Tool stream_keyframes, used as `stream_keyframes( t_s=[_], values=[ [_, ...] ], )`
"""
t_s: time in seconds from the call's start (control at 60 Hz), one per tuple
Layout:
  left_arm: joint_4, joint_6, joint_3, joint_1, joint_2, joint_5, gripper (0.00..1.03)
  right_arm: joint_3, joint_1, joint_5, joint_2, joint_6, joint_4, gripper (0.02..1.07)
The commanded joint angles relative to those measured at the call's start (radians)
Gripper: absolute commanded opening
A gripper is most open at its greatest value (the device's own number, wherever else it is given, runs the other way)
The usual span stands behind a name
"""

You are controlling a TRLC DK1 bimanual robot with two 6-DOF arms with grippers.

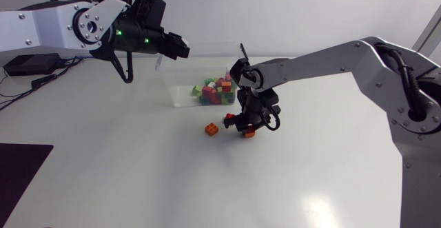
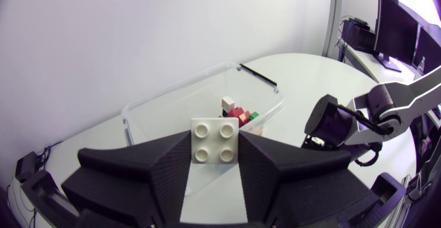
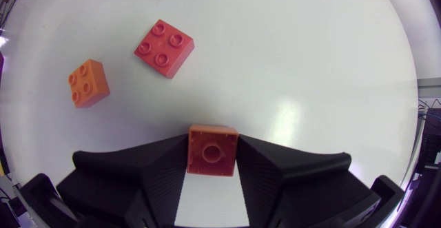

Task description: Place the duplo bricks in the container

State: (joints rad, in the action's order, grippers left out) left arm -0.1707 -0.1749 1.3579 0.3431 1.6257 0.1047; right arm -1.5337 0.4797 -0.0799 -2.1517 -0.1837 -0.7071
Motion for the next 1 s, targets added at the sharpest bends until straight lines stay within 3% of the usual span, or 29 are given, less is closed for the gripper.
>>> stream_keyframes(
  t_s=[0.0, 0.167, 0.65, 0.767, 0.85, 0.983],
  values=[
    [0.046, 0.051, -0.023, -0.013, -0.009, 0.009, 0.28, 0.006, -0.01, -0.011, 0.007, -0.019, -0.008, 0.32],
    [0.088, 0.075, 0.015, -0.021, 0.072, 0.009, 0.28, 0.023, -0.021, -0.008, 0.101, 0.007, -0.005, 0.32],
    [0.073, 0.098, 0.211, -0.029, 0.284, -0.011, 0.32, -0.029, -0.02, 0.037, 0.314, 0.073, -0.009, 0.32],
    [0.086, 0.091, 0.23, -0.036, 0.304, -0.039, 0.69, -0.071, -0.007, 0.049, 0.326, 0.082, -0.011, 0.32],
    [0.122, 0.086, 0.227, -0.044, 0.312, -0.071, 0.85, -0.1, 0.0, 0.068, 0.331, 0.084, -0.011, 0.32],
    [0.142, 0.072, 0.172, -0.055, 0.263, -0.091, 0.92, -0.137, 0.007, 0.086, 0.329, 0.087, 0.008, 0.32]
  ],
)
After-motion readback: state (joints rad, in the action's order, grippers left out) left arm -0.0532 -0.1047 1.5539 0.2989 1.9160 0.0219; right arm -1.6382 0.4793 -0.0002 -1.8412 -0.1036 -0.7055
